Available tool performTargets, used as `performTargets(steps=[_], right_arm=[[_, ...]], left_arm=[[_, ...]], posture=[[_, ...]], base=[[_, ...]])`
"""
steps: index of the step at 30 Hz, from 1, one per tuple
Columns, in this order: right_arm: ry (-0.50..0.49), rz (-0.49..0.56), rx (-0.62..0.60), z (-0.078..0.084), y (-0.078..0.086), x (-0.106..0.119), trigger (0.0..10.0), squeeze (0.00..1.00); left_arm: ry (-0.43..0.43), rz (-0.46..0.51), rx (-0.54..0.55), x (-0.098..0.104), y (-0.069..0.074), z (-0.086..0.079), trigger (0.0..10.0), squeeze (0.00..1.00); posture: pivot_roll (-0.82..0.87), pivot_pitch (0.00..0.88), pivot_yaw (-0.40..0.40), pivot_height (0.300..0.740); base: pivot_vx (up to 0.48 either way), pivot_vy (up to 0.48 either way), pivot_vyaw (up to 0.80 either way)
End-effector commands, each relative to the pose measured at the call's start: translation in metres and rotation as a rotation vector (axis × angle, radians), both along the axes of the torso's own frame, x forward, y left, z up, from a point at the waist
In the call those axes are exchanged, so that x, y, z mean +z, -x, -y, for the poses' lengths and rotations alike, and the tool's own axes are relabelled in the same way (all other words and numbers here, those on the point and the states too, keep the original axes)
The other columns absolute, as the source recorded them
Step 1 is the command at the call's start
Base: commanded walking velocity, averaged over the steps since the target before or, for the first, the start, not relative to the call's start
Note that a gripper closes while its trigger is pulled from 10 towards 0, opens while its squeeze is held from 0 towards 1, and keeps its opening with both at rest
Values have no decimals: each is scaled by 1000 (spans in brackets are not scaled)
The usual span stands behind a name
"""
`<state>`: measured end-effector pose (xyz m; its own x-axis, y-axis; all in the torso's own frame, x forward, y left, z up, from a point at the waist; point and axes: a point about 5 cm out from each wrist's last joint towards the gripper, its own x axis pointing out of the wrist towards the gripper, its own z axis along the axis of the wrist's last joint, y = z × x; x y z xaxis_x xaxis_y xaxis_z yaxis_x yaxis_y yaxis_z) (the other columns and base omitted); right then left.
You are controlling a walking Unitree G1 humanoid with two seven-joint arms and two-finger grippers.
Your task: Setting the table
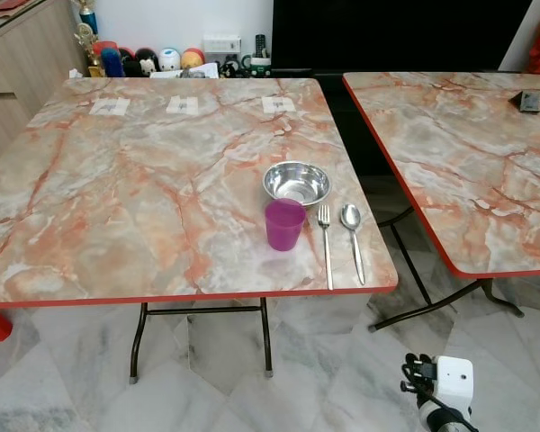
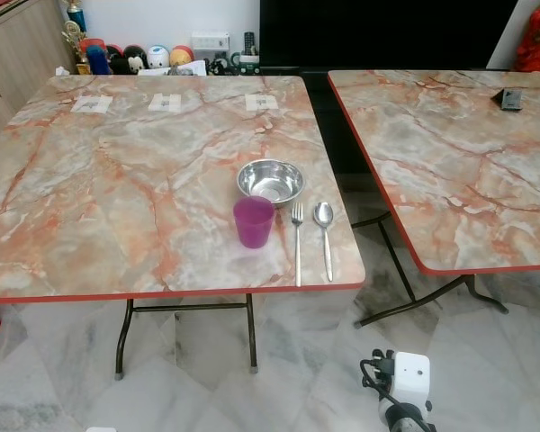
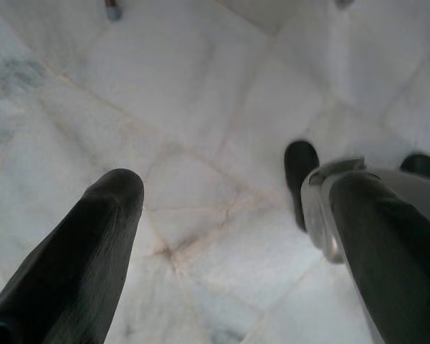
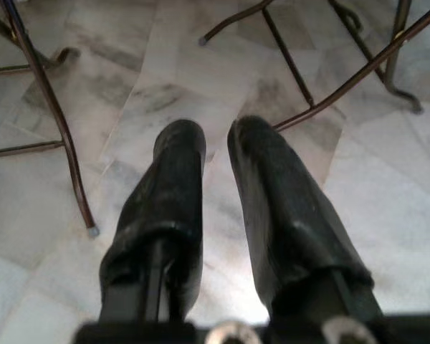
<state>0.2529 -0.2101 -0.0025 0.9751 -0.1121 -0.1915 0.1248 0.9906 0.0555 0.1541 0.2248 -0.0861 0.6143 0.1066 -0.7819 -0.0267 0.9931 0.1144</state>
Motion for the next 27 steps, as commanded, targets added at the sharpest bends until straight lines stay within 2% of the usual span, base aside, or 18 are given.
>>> performTargets(steps=[1,12,15,21,22,27], right_arm=[[68,266,59,-20,-42,62,10000,0],[24,215,13,-16,-36,47,10000,0],[18,236,8,-13,-42,54,10000,0],[2,237,32,-23,-54,70,10000,0],[-1,238,33,-24,-56,72,10000,0],[-13,258,31,-25,-63,79,10000,0]], left_arm=[[10,-16,-11,-3,4,4,10000,1000],[7,-22,-13,-4,6,4,10000,1000],[-1,-25,-5,-3,7,2,10000,1000],[-26,-30,5,-3,6,-1,10000,1000],[-28,-32,2,-3,6,-1,10000,0],[-24,-28,12,-3,6,-2,10000,0]], posture=[[19,49,-42,740],[22,49,-39,740],[26,65,-40,740],[34,73,-40,740],[35,73,-40,740],[40,80,-36,740]], base=[[0,0,0],[0,0,0],[0,0,0],[0,0,0],[0,0,0],[0,0,0]])
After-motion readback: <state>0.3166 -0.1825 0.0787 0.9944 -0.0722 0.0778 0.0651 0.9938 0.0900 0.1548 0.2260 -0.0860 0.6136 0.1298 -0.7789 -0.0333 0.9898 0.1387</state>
